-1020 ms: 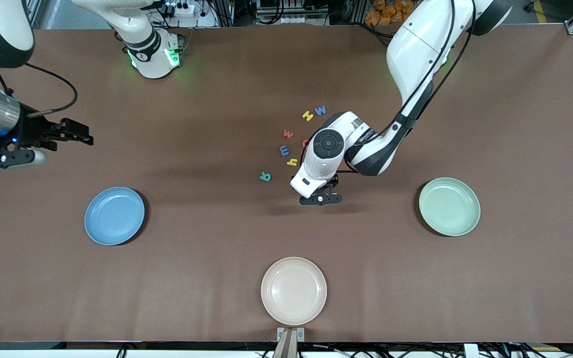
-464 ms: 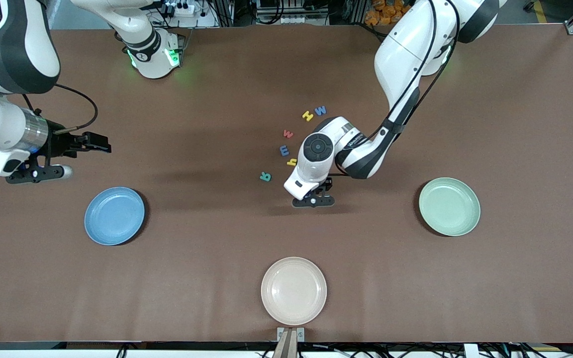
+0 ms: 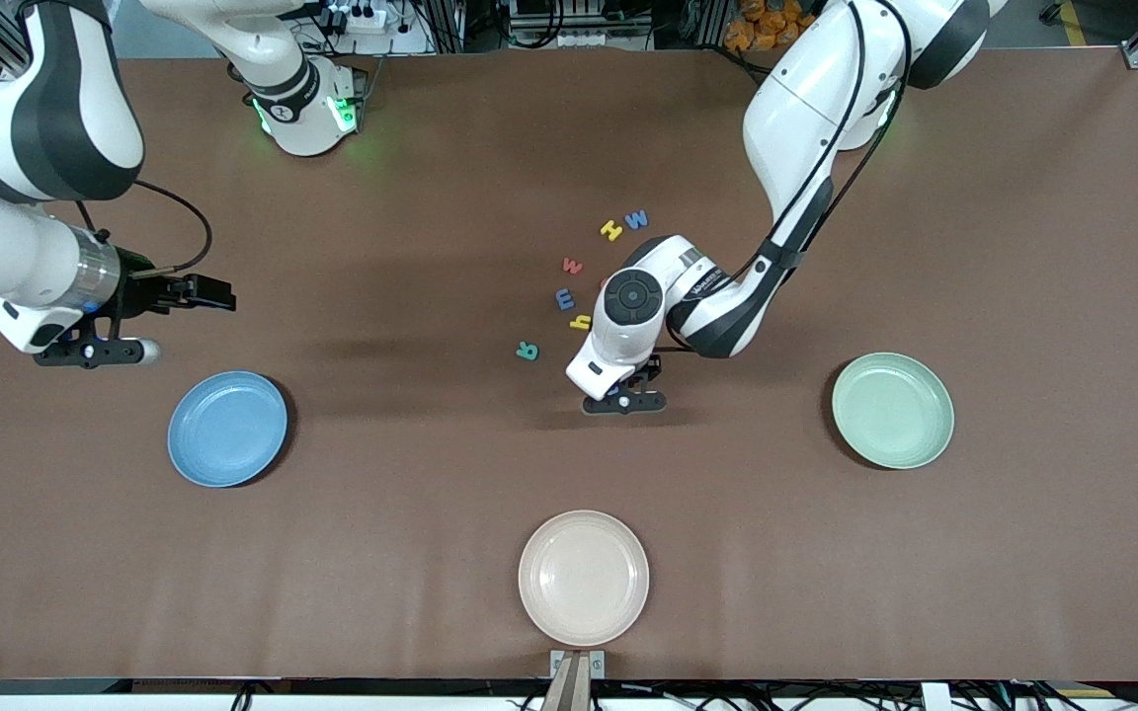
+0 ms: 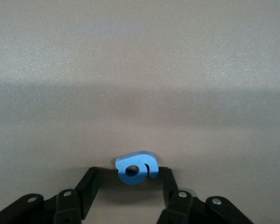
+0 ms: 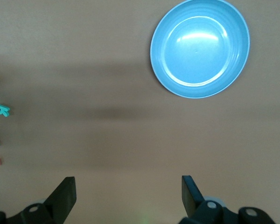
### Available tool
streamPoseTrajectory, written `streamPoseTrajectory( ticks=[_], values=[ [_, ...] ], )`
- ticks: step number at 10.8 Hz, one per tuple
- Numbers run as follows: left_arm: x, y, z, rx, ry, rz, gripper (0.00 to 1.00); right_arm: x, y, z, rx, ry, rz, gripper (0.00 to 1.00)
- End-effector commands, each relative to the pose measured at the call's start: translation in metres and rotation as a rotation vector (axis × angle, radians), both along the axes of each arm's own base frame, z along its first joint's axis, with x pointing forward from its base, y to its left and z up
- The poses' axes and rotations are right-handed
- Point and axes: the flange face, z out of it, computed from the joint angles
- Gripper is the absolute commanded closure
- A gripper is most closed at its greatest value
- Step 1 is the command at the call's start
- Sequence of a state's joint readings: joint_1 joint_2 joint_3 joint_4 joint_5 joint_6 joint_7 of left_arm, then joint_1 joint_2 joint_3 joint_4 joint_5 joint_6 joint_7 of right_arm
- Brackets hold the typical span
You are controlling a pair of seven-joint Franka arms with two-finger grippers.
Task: Sort uppercase to blue plate, lowercase to green plate
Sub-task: 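Grasp the blue a with the left gripper while the right gripper advances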
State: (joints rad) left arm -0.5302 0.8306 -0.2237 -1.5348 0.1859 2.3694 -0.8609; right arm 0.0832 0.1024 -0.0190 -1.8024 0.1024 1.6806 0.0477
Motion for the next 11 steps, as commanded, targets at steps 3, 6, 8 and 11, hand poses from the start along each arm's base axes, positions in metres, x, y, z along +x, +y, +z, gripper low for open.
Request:
streamPoseTrajectory(
  ticks=[3,6,8,11],
  values=[
    [0.009,-0.007,-0.002,-0.004,-0.033,0.008,0.39,-0.028,0.013,-0.011,0.005,-0.057,-0.020,0.00],
    [0.011,-0.007,-0.002,-0.006,-0.035,0.007,0.42,-0.029,0.014,-0.012,0.003,-0.053,-0.030,0.00],
    [0.011,-0.007,-0.002,-0.005,-0.034,0.007,0.60,-0.030,0.015,-0.013,0.002,-0.050,-0.032,0.00],
    [0.010,-0.006,-0.004,-0.001,-0.033,0.006,1.00,-0.032,0.016,-0.016,-0.001,-0.043,-0.039,0.00]
  ],
)
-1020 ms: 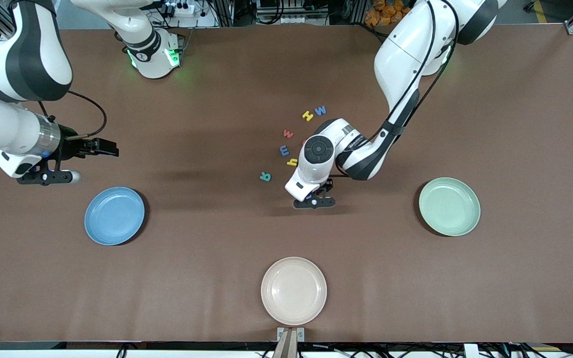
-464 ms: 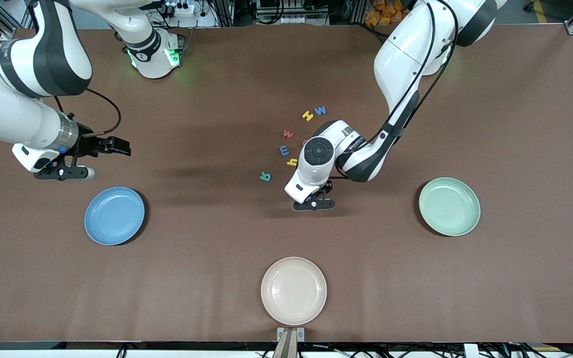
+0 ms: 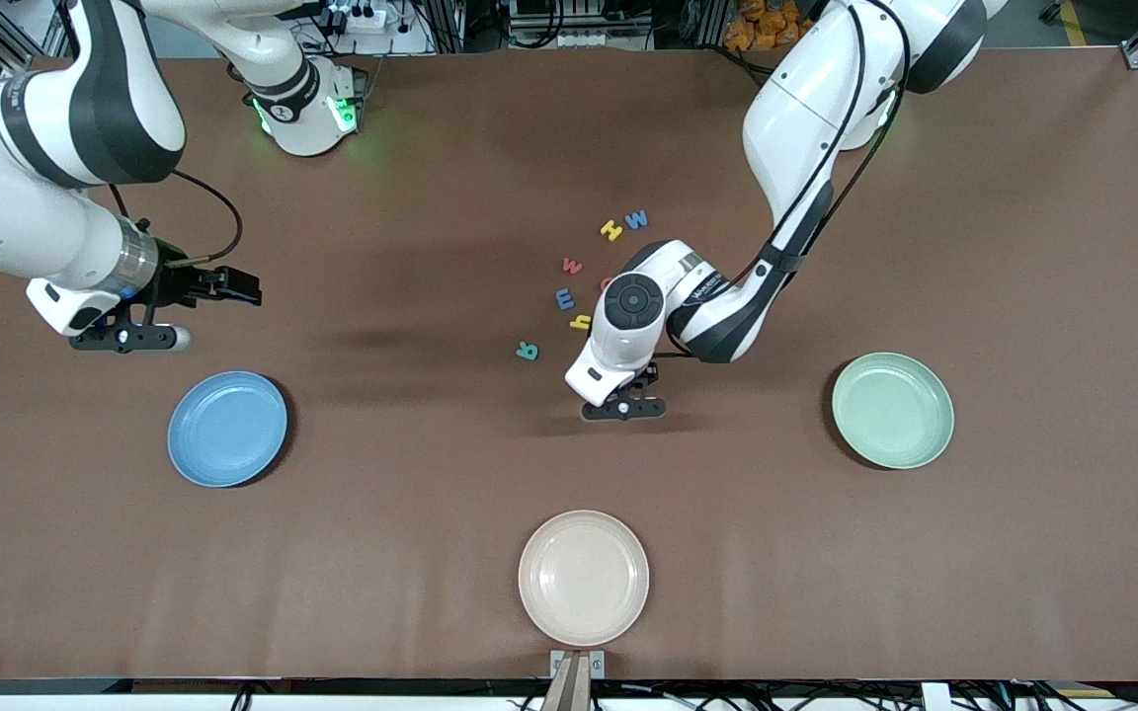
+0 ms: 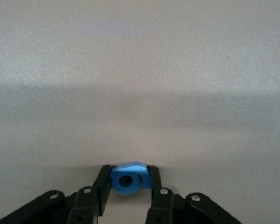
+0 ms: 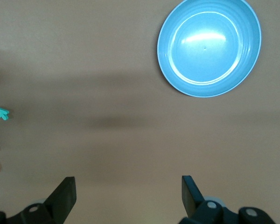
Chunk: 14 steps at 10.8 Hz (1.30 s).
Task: Sort uppercase to blue plate, lowercase to green plate
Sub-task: 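Grasp the blue a with the left gripper while the right gripper advances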
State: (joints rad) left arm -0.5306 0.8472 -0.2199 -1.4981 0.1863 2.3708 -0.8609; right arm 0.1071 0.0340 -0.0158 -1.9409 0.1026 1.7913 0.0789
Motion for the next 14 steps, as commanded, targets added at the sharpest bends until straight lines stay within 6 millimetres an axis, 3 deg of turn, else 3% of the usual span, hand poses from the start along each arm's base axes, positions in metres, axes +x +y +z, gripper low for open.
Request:
streamPoseTrajectory(
  ticks=[1,3,5,7,8,11,12,13,14],
  values=[
    [0.002,-0.003,-0.003,0.013,-0.022,-0.003,1.00,-0.011,0.010,0.002,0.001,-0.003,-0.037,0.00],
    [0.017,0.011,0.034,0.032,-0.046,0.010,1.00,-0.013,0.026,0.002,-0.010,0.003,-0.065,0.00],
    [0.038,0.045,0.105,0.066,-0.059,0.055,1.00,-0.014,0.029,0.002,-0.011,0.004,-0.066,0.00],
    [0.050,0.076,0.151,0.103,-0.053,0.049,1.00,-0.015,0.036,0.002,-0.018,0.007,-0.087,0.00],
    [0.059,0.101,0.165,0.128,-0.038,0.037,1.00,-0.017,0.049,0.002,-0.025,0.008,-0.103,0.00],
    [0.084,0.194,0.191,0.173,0.032,-0.084,1.00,-0.026,0.087,0.002,-0.050,0.014,-0.157,0.00],
    [0.088,0.221,0.197,0.177,0.037,-0.130,1.00,-0.035,0.120,-0.001,-0.068,0.017,-0.177,0.00],
    [0.092,0.254,0.195,0.182,0.057,-0.172,1.00,-0.042,0.144,-0.003,-0.085,0.016,-0.209,0.00],
    [0.099,0.300,0.183,0.183,0.092,-0.199,1.00,-0.047,0.157,-0.005,-0.094,0.020,-0.220,0.00]
  ],
)
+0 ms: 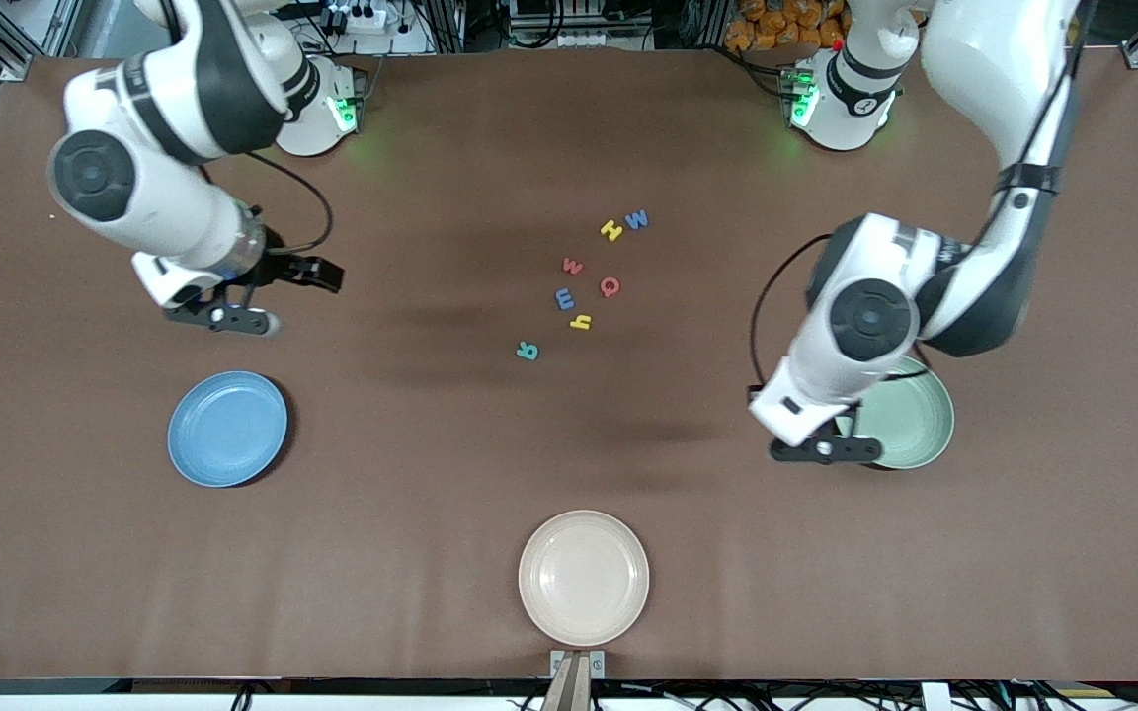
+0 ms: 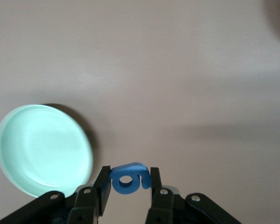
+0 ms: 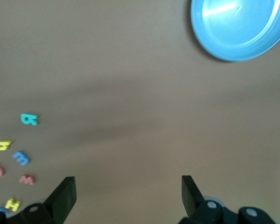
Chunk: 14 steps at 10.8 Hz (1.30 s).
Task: Sort uppercase to blue plate, lowercase to green plate
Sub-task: 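Release the blue a onto the green plate with the left gripper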
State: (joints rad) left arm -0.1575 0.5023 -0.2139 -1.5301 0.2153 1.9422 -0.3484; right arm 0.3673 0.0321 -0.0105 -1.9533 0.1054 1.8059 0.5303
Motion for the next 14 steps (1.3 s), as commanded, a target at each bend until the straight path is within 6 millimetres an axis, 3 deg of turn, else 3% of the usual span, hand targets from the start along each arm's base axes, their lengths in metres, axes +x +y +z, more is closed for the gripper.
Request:
streamPoseTrajectory(
  ticks=[1,5,7,8,9,11,14],
  values=[
    [-0.002,0.087,-0.019,0.008,0.075,-0.069,1.00,-0.015,0.025,-0.003,-0.016,0.000,-0.050,0.00],
    [-0.022,0.157,-0.104,-0.029,0.147,-0.122,1.00,-0.038,0.087,-0.015,-0.049,-0.002,-0.087,0.00],
    [-0.034,0.165,-0.124,-0.034,0.178,-0.113,0.99,-0.054,0.115,-0.016,-0.062,-0.007,-0.103,0.00],
    [-0.035,0.167,-0.127,-0.034,0.182,-0.113,0.52,-0.062,0.132,-0.018,-0.067,-0.017,-0.133,0.00],
    [-0.033,0.174,-0.126,-0.033,0.179,-0.103,0.01,-0.069,0.153,-0.027,-0.070,-0.032,-0.168,0.00],
    [-0.027,0.172,-0.105,-0.027,0.149,-0.106,0.00,-0.088,0.188,-0.042,-0.077,-0.048,-0.210,0.00],
    [-0.013,0.155,-0.017,-0.010,0.060,-0.119,0.00,-0.127,0.247,-0.075,-0.089,-0.072,-0.310,0.00]
  ],
)
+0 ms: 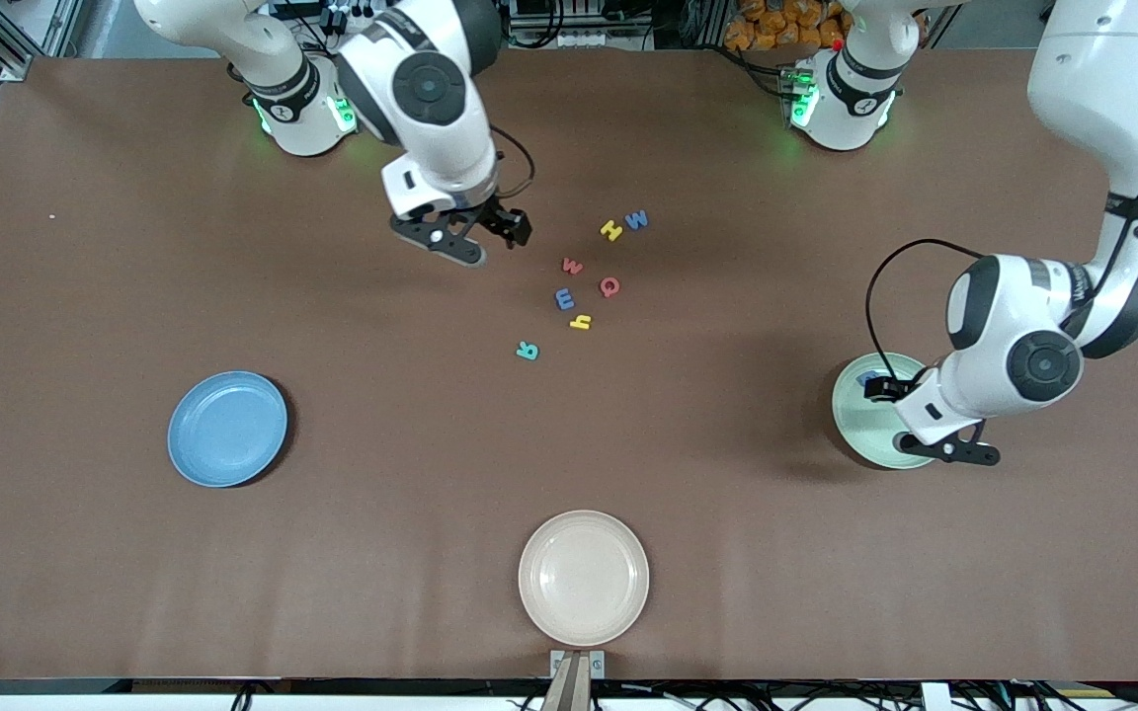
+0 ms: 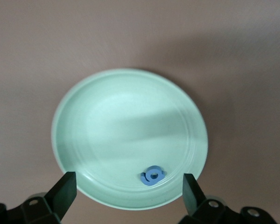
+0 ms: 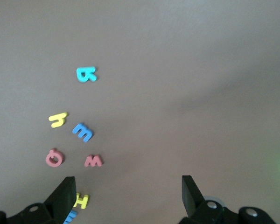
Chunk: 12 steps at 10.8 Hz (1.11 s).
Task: Sort uppercase to blue plate, lowercase to green plate
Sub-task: 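Release the blue a onto the green plate with the left gripper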
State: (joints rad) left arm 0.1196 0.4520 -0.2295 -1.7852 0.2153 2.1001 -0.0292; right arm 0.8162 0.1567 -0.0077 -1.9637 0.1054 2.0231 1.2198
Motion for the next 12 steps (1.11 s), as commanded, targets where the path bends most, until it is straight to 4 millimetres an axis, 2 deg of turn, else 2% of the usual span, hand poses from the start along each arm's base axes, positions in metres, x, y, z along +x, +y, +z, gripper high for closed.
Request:
streamPoseTrajectory(
  ticks=[1,3,5,8,10,12],
  values=[
    [0.003,-0.016,0.084,0.022,-0.024,-0.028,0.00,-0.029,0.040,-0.031,-0.017,-0.013,-0.105,0.00],
    [0.005,-0.023,0.141,0.032,-0.025,-0.027,0.00,-0.052,0.063,-0.055,-0.033,-0.018,-0.191,0.00],
    [-0.006,-0.024,0.195,0.044,-0.095,-0.020,0.00,-0.079,0.090,-0.083,-0.040,-0.030,-0.247,0.00],
    [-0.025,-0.018,0.258,0.013,-0.153,0.021,0.00,-0.111,0.121,-0.126,-0.016,-0.061,-0.314,0.00],
    [-0.028,-0.011,0.285,-0.078,-0.143,0.077,0.00,-0.134,0.137,-0.159,-0.011,-0.077,-0.343,0.00],
    [-0.037,-0.013,0.305,-0.098,-0.173,0.100,0.00,-0.156,0.150,-0.177,0.006,-0.090,-0.314,0.00]
  ],
)
